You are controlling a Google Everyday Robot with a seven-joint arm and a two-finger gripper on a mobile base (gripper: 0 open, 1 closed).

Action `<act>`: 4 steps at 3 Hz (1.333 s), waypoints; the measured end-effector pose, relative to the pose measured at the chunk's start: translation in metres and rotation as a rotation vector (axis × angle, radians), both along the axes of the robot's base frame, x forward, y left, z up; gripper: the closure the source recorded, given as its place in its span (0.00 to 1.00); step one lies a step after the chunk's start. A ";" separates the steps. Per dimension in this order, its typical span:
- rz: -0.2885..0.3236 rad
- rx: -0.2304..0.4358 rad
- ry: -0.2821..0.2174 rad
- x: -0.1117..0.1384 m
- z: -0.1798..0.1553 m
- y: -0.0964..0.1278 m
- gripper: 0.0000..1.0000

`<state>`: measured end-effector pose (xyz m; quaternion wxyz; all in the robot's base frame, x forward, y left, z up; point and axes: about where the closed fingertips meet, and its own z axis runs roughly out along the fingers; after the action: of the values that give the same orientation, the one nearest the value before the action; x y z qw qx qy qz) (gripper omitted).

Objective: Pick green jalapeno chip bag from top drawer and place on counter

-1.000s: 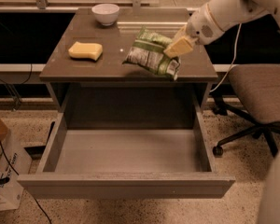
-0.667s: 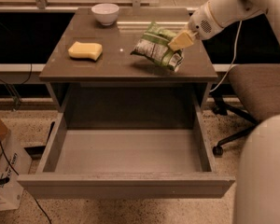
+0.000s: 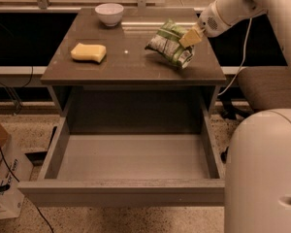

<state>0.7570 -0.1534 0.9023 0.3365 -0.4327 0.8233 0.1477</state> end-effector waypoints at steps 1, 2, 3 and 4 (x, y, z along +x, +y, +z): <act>0.002 0.001 0.005 0.001 -0.003 0.002 0.61; 0.006 0.001 0.009 0.002 -0.007 0.005 0.37; 0.009 0.002 0.014 0.003 -0.010 0.007 0.14; 0.012 0.002 0.018 0.004 -0.013 0.009 0.00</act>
Offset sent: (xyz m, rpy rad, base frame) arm 0.0009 0.0019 -0.0029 0.0005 0.0041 0.0020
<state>0.7606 -0.1439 0.8893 0.3284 -0.4360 0.8235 0.1546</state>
